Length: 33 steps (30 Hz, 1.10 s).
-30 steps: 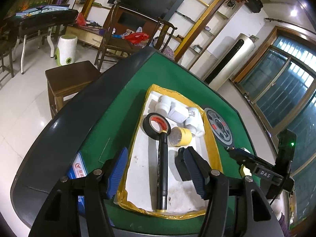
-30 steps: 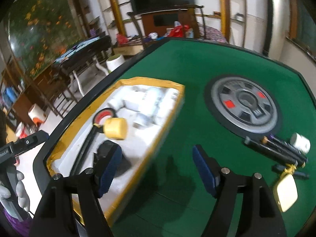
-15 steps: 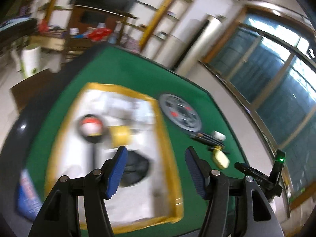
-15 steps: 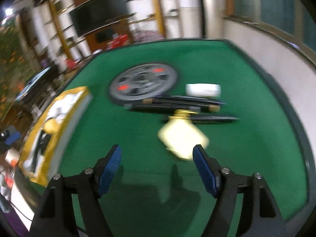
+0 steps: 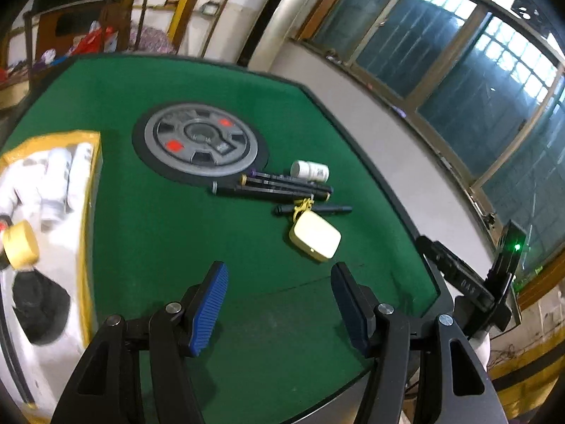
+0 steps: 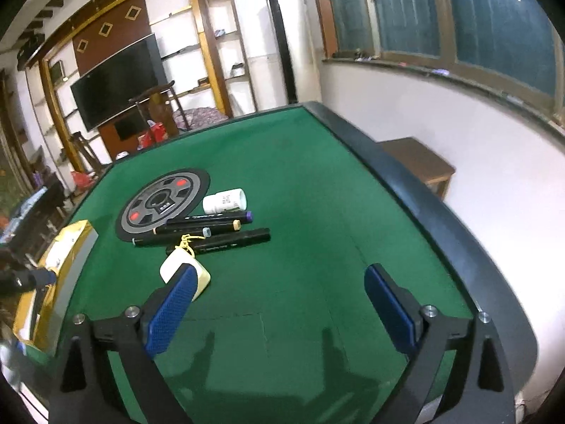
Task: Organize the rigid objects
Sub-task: 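Move both open tools back toward the remaining marker pens, then lower the left tool onto the black marker pens beside the white bottle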
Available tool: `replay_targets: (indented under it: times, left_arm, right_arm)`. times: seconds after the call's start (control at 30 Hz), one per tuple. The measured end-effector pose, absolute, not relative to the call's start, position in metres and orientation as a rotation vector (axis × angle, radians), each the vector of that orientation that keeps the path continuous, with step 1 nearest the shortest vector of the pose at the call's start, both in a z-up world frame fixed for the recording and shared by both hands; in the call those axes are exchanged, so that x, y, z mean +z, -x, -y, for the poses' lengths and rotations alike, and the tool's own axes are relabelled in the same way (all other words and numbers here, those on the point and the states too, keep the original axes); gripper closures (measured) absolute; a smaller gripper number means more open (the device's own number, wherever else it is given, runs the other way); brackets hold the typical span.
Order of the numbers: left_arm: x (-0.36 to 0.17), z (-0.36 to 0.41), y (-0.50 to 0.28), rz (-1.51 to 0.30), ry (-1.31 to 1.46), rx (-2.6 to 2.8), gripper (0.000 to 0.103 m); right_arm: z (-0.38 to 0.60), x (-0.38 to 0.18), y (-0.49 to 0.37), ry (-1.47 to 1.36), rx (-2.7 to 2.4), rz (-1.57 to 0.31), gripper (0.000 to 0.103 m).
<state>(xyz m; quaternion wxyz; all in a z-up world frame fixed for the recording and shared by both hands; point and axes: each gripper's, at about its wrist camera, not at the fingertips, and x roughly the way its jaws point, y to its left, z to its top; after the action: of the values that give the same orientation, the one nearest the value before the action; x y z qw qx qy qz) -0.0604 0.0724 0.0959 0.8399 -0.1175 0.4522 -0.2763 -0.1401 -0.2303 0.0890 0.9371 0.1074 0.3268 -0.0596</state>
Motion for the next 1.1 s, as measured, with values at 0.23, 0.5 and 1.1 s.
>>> replay_targets:
  times: [0.23, 0.5, 1.1]
  left_arm:
    - [0.089, -0.069, 0.069, -0.995, 0.242, -0.493, 0.039]
    - [0.069, -0.067, 0.036, -1.074, 0.289, -0.429, 0.039]
    - [0.055, 0.005, -0.082, -1.122, 0.236, -0.398, 0.039]
  right_arm:
    - [0.241, 0.097, 0.096, -0.293, 0.002, -0.631, 0.008]
    - [0.272, 0.093, 0.045, -0.399, -0.006, -0.599, 0.008]
    - [0.287, 0.053, 0.019, -0.415, -0.051, -0.665, 0.008]
